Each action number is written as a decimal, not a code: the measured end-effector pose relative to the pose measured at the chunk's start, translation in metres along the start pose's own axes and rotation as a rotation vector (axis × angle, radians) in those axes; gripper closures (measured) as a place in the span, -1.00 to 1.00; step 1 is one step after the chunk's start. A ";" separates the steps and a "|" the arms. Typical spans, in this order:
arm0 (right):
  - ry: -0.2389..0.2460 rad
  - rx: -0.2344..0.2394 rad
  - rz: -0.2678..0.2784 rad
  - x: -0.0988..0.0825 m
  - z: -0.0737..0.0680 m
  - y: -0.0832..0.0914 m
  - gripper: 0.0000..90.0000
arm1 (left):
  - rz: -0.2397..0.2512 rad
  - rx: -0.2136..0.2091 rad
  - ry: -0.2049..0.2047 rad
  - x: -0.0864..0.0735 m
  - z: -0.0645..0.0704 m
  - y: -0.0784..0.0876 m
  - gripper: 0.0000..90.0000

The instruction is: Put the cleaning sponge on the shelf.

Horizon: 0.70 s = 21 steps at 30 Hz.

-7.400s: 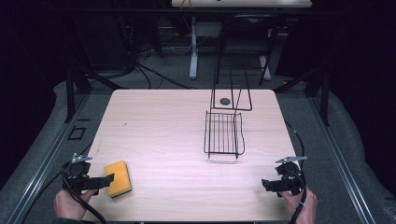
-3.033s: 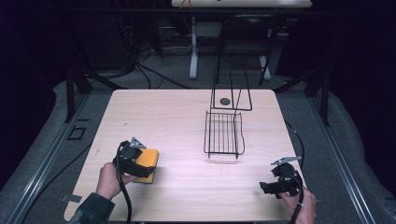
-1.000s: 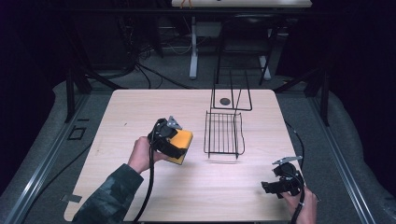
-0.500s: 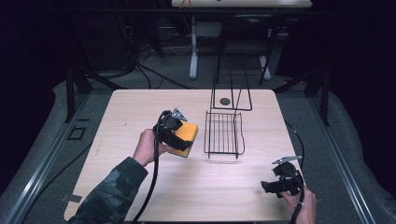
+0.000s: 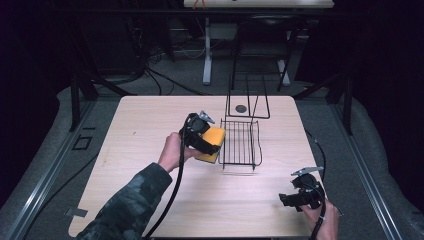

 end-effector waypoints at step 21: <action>0.019 0.002 0.004 0.003 -0.005 0.000 -0.68 | 0.049 -0.018 0.024 0.011 -0.010 -0.032 -0.53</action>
Point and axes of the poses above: each handheld gripper's, and its own axes: y roughly backward along the jaws, x roughly out of its top, z roughly to its right, the point moved 4 cm from there along -y, roughly forward along the jaws, and after that the axes turned 10 degrees about -x, right-handed, at the moved point
